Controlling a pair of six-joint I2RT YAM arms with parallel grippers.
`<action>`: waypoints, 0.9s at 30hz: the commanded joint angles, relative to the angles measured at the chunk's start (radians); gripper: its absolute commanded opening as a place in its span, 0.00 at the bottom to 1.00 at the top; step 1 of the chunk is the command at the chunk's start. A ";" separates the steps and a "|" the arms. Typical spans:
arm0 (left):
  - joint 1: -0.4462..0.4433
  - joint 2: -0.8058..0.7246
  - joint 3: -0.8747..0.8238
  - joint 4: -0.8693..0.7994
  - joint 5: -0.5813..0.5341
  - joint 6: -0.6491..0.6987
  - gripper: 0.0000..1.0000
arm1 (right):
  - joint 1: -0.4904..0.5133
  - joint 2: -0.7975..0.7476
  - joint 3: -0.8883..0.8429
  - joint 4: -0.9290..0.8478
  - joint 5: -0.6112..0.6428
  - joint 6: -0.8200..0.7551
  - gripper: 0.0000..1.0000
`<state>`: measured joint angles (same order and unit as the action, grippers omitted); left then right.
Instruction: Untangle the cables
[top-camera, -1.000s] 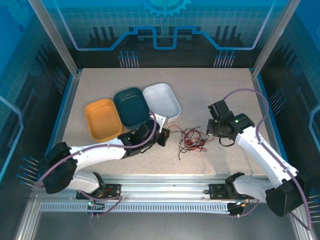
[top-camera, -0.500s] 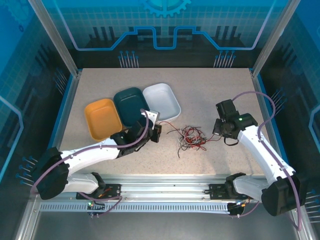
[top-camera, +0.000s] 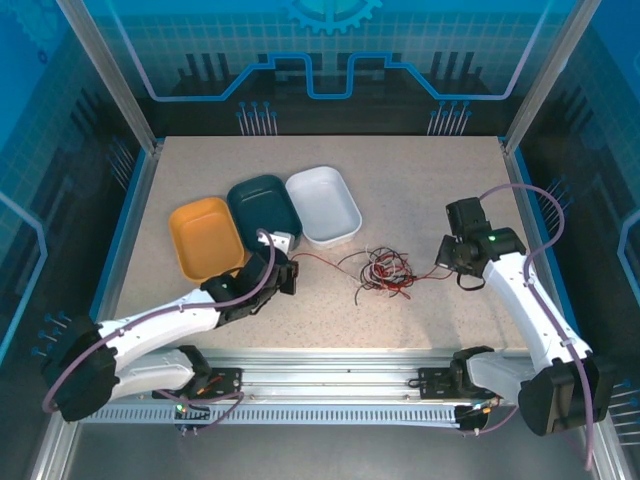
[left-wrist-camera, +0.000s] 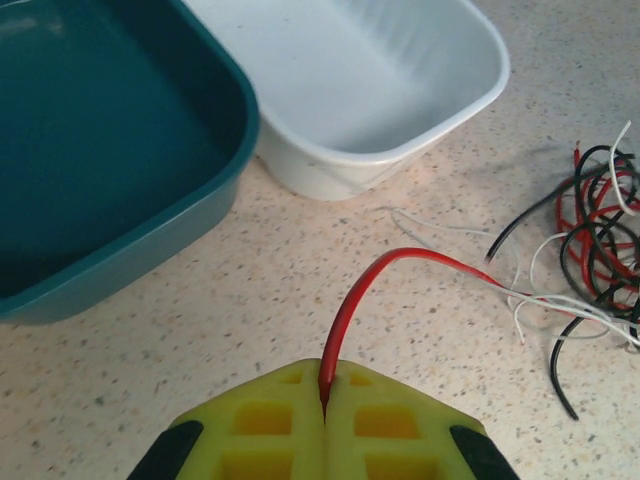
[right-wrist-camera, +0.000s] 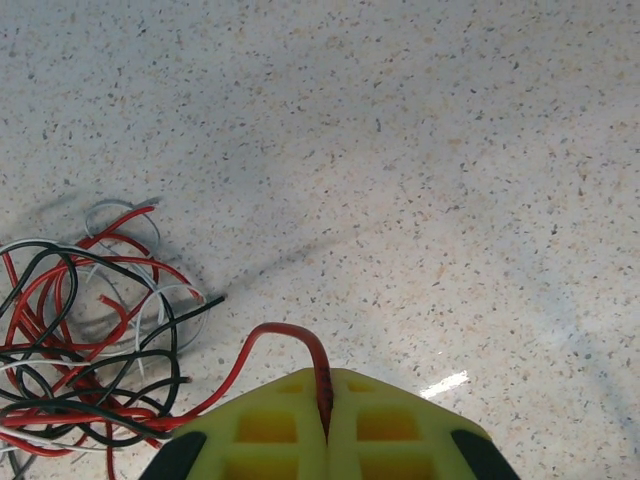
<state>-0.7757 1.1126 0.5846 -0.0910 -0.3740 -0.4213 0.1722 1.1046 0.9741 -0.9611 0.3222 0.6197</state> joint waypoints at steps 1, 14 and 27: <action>0.015 -0.056 -0.021 -0.076 -0.066 -0.030 0.00 | -0.032 -0.019 0.002 -0.032 0.006 -0.026 0.00; 0.033 -0.174 -0.050 -0.191 -0.126 -0.031 0.00 | -0.087 -0.034 -0.001 -0.039 0.015 -0.048 0.00; 0.070 -0.311 -0.049 -0.351 -0.192 -0.033 0.00 | -0.147 -0.040 0.004 -0.044 0.018 -0.074 0.00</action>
<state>-0.7204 0.8345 0.5522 -0.3801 -0.5274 -0.4438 0.0460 1.0756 0.9741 -0.9798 0.3328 0.5636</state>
